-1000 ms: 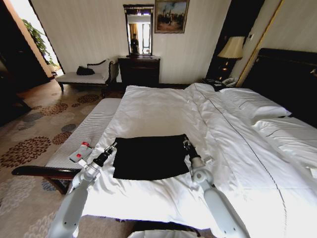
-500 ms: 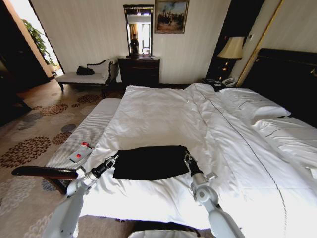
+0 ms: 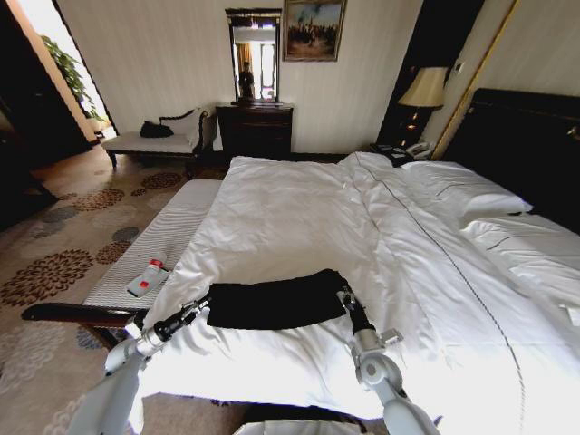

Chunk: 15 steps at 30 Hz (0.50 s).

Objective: Fold the clothes on the bed.

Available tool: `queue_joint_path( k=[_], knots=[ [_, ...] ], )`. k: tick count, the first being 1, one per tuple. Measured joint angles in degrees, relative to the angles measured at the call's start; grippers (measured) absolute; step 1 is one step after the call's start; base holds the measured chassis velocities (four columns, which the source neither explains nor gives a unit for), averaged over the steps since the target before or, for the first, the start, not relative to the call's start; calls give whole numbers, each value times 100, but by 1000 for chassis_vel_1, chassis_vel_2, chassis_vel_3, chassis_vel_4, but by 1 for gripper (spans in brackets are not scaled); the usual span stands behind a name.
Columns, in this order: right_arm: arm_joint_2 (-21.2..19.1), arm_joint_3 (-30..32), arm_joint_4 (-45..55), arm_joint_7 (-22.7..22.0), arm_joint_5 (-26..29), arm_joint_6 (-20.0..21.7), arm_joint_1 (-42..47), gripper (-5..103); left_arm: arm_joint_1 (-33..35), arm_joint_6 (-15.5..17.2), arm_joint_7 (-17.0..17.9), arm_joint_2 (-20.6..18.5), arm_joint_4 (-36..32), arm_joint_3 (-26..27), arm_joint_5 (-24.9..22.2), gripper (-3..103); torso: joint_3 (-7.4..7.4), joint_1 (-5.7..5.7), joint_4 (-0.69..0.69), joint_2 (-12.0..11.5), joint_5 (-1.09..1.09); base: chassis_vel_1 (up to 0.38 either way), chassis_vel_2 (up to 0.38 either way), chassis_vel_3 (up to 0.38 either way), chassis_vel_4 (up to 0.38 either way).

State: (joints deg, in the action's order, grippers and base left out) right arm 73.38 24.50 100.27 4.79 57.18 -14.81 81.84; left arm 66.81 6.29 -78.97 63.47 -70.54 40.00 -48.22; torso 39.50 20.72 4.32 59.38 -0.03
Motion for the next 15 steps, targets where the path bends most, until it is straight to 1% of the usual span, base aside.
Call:
queue_joint_path(
  k=[1,3,4,7,15],
  knots=[
    [22,6,2,65,-16,-51,51,0,0,-6,-5,-20,14,5,-1,1,0,0,-1,-1,0,0,0,0,0],
    [63,14,9,220,-60,-141,181,0,16,-24,-17,-54,-33,24,-25,1,0,0,3,0,0,0,0,0,0],
    [63,14,9,220,-60,-141,181,0,16,-24,-17,-54,-33,24,-25,1,0,0,3,0,0,0,0,0,0],
    [120,16,-8,402,-165,-250,319,0,81,-56,-88,-75,-120,53,-8,1,0,0,2,-1,-2,0,0,0,0],
    [202,8,16,490,-407,-314,520,-1,207,-132,-102,-137,-165,173,21,1,0,0,1,-1,-1,0,0,0,0]
  ],
)
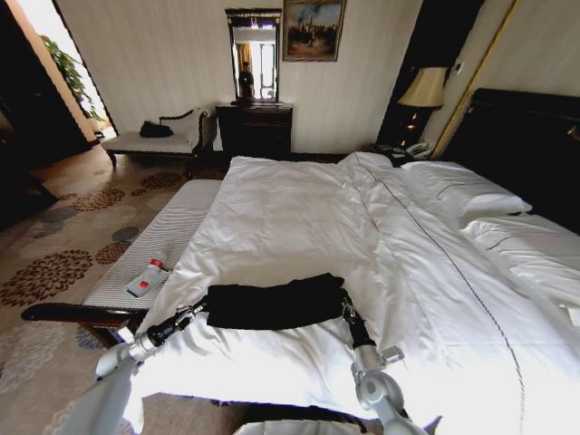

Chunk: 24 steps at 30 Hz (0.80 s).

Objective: Fold the clothes on the bed.

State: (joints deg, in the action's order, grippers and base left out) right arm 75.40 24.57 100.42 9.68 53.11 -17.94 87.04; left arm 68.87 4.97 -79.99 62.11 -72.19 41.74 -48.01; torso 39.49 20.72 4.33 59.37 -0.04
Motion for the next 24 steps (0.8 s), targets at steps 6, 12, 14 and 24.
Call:
queue_joint_path(
  k=[6,12,14,24],
  knots=[
    [38,137,455,-41,-51,-34,210,26,199,-155,76,-47,-350,352,-219,17,0,0,0,0,1,0,0,0,0],
    [4,322,729,-325,19,-25,214,41,315,-393,434,-51,-665,655,-537,38,0,0,-1,0,1,0,0,0,0],
    [-24,369,769,-505,20,2,139,47,342,-453,1035,-17,-921,717,-746,48,0,0,-1,0,0,0,0,0,0],
    [-112,164,1183,-2387,-627,1219,176,85,26,390,6220,85,-3410,754,-602,81,0,-1,3,0,6,0,0,0,0]
  ],
)
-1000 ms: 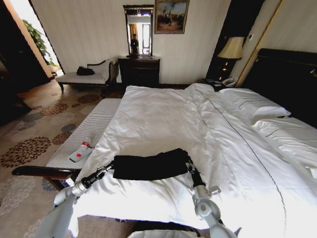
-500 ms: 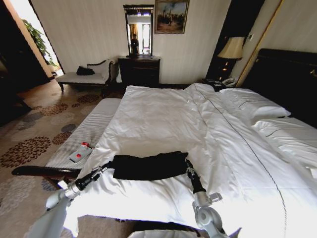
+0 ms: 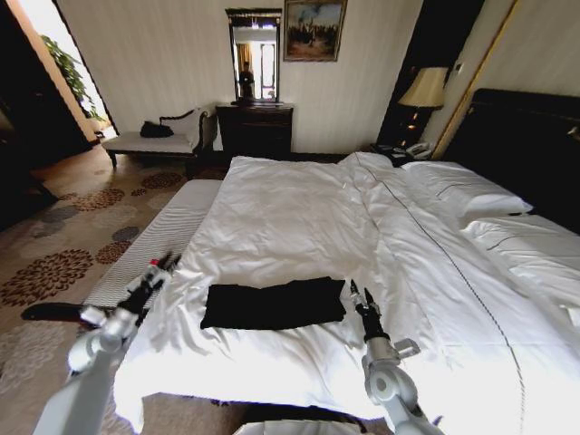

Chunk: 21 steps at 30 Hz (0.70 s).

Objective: Fold the clothes on the bed.

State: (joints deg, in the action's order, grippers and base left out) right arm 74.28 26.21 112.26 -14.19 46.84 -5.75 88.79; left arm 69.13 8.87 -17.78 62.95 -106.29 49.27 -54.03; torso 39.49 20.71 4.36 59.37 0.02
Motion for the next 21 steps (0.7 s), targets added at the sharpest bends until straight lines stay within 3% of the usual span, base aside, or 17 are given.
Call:
queue_joint_path(
  k=[2,3,5,6,7,8,11,15,21],
  knots=[
    [19,-59,243,-305,199,321,84,95,-208,286,1499,-84,-468,-156,194,92,1,1,5,0,-5,0,0,0,0],
    [19,-59,243,-305,199,321,84,95,-208,286,1499,-84,-468,-156,194,92,1,1,5,0,-5,0,0,0,0],
    [36,-85,470,-505,484,550,139,99,-231,897,2524,-129,-882,-154,-22,97,1,1,-4,0,-4,0,0,0,0],
    [50,-88,621,-646,689,706,166,100,-209,1244,2791,-137,-1100,-128,-202,98,1,1,-5,0,-6,0,0,0,0],
    [65,-88,751,-754,880,833,190,100,-170,1560,2920,-138,-1318,-97,-368,100,1,1,-6,0,-7,0,0,0,0],
    [65,-88,751,-754,880,833,190,100,-170,1560,2920,-138,-1318,-97,-368,100,1,1,-6,0,-7,0,0,0,0],
    [113,-95,996,-1019,1346,1164,265,100,-56,2107,2904,-123,-1888,-17,-718,100,0,0,-3,0,-7,0,0,0,0],
    [150,-149,757,-1023,1453,1241,219,100,86,2188,2827,-103,-2338,42,-911,100,0,0,-2,0,-5,0,0,0,0],
    [282,-209,382,-897,1988,1272,-34,100,395,2302,3144,-37,-2839,106,-987,100,0,0,-4,0,-5,0,0,0,0]
  ],
)
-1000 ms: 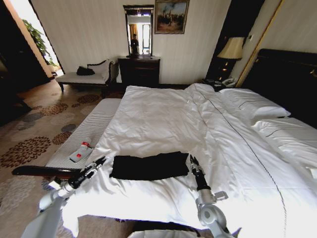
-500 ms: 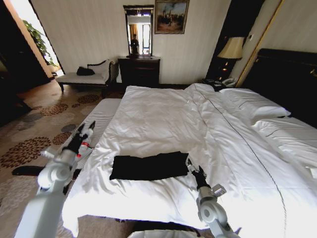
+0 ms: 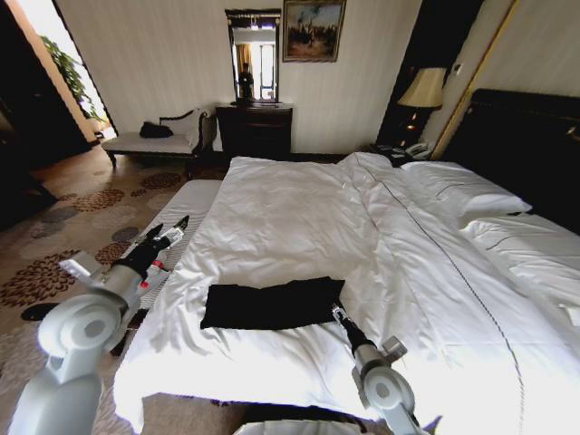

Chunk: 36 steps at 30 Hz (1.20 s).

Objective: Fold the clothes on the bed.

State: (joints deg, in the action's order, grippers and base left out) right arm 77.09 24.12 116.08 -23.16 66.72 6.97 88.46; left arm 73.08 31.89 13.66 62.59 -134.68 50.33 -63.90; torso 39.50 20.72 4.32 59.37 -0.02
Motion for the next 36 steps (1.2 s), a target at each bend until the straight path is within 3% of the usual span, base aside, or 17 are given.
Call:
queue_joint_path(
  k=[6,16,18,20,21,23,27,29,31,34,35,36],
  knots=[
    [152,-66,-493,207,58,-47,-297,100,126,15,210,113,-137,2,109,100,0,0,0,0,-2,0,0,0,0],
    [349,-18,-936,576,17,-127,-678,101,134,-105,261,135,-49,-6,358,100,0,0,0,0,-2,0,0,0,0],
    [384,11,-1030,630,37,-145,-789,93,130,-133,269,122,-22,-11,395,100,0,0,0,0,-1,0,0,0,0],
    [389,20,-1072,652,44,-160,-831,93,126,-145,273,117,-13,-11,402,100,0,0,0,0,0,0,0,0,0],
    [389,28,-1105,676,62,-175,-871,83,125,-161,276,110,-3,-9,413,100,0,0,1,0,0,0,0,0,0],
    [385,37,-1123,689,92,-182,-900,83,126,-180,277,104,2,3,429,100,0,0,1,0,0,0,0,0,0],
    [353,58,-1175,708,125,-200,-943,61,183,-240,290,100,0,88,453,100,0,0,0,0,0,0,0,0,0],
    [347,62,-1190,710,124,-204,-951,61,205,-256,290,100,-3,107,468,100,0,0,0,0,0,0,0,0,0],
    [341,69,-1211,712,120,-215,-962,50,235,-277,292,101,-8,128,494,100,0,0,1,0,-1,0,0,0,0],
    [340,73,-1219,713,117,-221,-967,50,250,-286,292,103,-10,136,507,100,0,0,1,0,0,0,0,0,0],
    [340,78,-1225,713,114,-229,-970,38,269,-297,293,106,-13,144,526,100,0,0,1,0,0,0,0,0,0],
    [339,84,-1230,714,111,-238,-973,33,286,-305,293,110,-18,150,543,100,0,0,1,0,0,0,0,0,0]
  ],
)
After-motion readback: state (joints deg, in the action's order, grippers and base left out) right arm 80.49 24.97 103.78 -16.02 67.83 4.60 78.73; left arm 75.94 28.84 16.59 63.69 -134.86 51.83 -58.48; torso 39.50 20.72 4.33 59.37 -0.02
